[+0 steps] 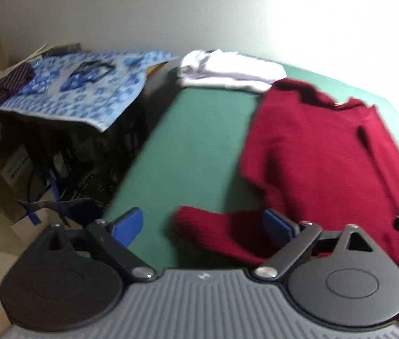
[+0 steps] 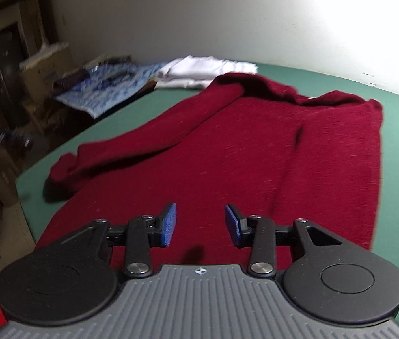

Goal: Fold clothes

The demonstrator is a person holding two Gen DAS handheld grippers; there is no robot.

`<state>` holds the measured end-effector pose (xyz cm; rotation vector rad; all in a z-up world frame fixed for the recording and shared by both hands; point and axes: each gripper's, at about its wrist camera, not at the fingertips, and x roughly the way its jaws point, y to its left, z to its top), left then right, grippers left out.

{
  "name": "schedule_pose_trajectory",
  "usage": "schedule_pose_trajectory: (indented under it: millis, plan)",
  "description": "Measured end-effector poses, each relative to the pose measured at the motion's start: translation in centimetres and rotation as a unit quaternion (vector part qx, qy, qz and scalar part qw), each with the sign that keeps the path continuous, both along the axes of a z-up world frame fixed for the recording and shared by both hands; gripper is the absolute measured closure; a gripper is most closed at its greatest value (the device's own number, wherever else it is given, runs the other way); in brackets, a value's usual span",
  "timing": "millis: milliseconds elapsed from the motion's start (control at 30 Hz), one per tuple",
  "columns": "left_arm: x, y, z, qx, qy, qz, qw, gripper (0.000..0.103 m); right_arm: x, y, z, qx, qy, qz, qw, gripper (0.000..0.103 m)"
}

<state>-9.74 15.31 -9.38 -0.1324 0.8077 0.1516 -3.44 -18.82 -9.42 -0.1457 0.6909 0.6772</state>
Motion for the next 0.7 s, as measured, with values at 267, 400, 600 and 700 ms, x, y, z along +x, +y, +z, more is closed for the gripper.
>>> schedule_pose_trajectory:
  millis: [267, 400, 600, 700]
  plan:
    - [1.9, 1.6, -4.0, -0.016, 0.032, -0.087, 0.9956, 0.026, -1.4, 5.4, -1.7, -0.052, 0.012, -0.076, 0.996, 0.069]
    - [1.6, 0.3, -4.1, 0.003, 0.013, -0.12, 0.9927, 0.062, -1.6, 5.9, -2.5, -0.064, 0.022, -0.104, 0.992, 0.06]
    - [1.8, 0.4, -3.8, -0.018, 0.004, -0.103, 0.9945, 0.091, -1.0, 5.5, -2.5, -0.045, 0.047, -0.133, 0.989, 0.045]
    - [2.1, 0.7, -3.1, 0.002, -0.014, -0.08, 0.9967, 0.092, -1.2, 5.5, -2.6, -0.021, 0.064, -0.134, 0.989, 0.026]
